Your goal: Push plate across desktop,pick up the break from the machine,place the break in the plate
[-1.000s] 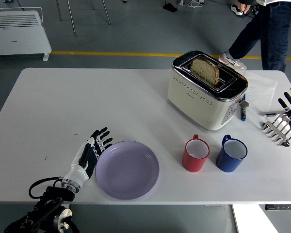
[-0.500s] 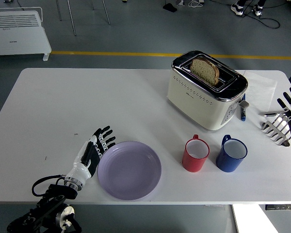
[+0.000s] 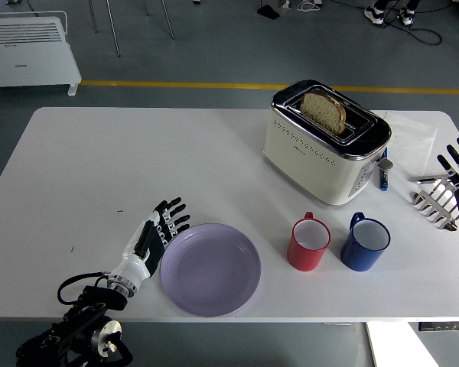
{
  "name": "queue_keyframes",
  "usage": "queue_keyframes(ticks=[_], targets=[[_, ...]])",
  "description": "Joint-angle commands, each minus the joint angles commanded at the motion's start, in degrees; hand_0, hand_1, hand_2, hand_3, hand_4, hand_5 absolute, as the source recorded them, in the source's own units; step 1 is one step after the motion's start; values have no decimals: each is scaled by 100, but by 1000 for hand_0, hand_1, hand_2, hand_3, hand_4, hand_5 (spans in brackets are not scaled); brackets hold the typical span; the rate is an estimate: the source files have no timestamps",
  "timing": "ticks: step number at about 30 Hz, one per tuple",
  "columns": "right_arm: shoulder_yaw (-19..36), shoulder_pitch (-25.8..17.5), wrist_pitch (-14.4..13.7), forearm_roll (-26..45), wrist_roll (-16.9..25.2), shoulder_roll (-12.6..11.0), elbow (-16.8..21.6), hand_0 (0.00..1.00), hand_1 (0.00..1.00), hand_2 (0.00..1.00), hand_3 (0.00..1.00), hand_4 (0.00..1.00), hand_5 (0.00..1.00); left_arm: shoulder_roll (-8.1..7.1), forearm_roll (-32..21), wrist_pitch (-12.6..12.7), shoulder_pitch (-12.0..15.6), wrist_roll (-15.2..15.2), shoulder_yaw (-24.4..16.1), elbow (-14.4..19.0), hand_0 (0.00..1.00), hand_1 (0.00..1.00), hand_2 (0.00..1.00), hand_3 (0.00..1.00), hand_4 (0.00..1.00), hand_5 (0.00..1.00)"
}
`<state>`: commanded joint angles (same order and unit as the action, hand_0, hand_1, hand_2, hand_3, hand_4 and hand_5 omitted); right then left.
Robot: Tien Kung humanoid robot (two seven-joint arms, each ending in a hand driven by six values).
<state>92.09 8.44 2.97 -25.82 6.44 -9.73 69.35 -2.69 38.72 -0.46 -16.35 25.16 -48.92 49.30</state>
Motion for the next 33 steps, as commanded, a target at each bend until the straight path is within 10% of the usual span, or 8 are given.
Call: queue_keyframes(ticks=[33], targets=[[-36,-41,-3,2,6,13,-10,768,708,703,720,541,619,167,-218,-113,-311,-45,392,-254,807,840,916,905,571,998]])
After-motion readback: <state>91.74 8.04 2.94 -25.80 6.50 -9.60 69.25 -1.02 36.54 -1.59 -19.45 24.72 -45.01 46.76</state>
